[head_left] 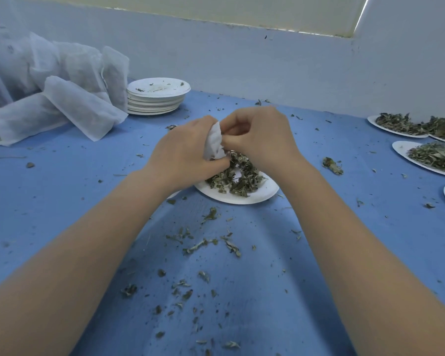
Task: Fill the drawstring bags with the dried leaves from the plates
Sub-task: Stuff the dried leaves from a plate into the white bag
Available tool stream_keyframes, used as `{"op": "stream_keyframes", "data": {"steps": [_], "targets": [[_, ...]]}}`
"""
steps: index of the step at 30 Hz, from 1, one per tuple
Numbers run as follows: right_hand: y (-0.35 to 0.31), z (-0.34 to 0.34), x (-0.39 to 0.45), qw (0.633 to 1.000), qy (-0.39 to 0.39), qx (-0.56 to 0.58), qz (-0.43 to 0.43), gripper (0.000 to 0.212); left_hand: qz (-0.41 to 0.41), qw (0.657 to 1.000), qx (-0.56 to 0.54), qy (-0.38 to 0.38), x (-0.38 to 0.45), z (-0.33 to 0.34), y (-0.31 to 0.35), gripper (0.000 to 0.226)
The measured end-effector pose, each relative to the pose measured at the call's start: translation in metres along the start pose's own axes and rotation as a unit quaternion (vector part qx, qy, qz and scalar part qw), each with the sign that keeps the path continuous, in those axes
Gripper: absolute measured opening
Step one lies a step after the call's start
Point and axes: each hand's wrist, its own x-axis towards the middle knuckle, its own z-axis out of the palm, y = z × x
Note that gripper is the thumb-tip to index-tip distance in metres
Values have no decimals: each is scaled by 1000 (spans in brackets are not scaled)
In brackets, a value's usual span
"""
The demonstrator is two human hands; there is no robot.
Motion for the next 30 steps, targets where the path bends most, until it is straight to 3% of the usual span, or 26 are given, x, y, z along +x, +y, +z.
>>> {"op": "stream_keyframes", "data": {"steps": [5,7,11,14,16,19,26,30], "targets": [[4,-4,1,977,-199,-74,8,21,8,1000,-13,-16,-1,1,0,42],[5,-10,0,973,-226,-53,-1,19,12,1000,-16,-20,-2,1,-1,44],[9,-17,-2,990,-114,81,12,15,-1,1000,-3,-5,-1,0,-3,40],[16,-15,2,999,-28,16,32,20,-5,1000,-4,7,-1,-1,-4,41],[17,-13,4,995,-69,-26,65,27,-4,1000,-7,7,-1,-1,-3,43],[14,-12,1,982,-149,47,103,25,1,1000,-6,8,-1,-1,-3,45],[19,-19,5,991,-42,99,80,16,15,998,64,-6,0,0,-8,47],[22,-26,6,992,-57,88,66,18,14,996,88,-19,0,2,-11,47]]}}
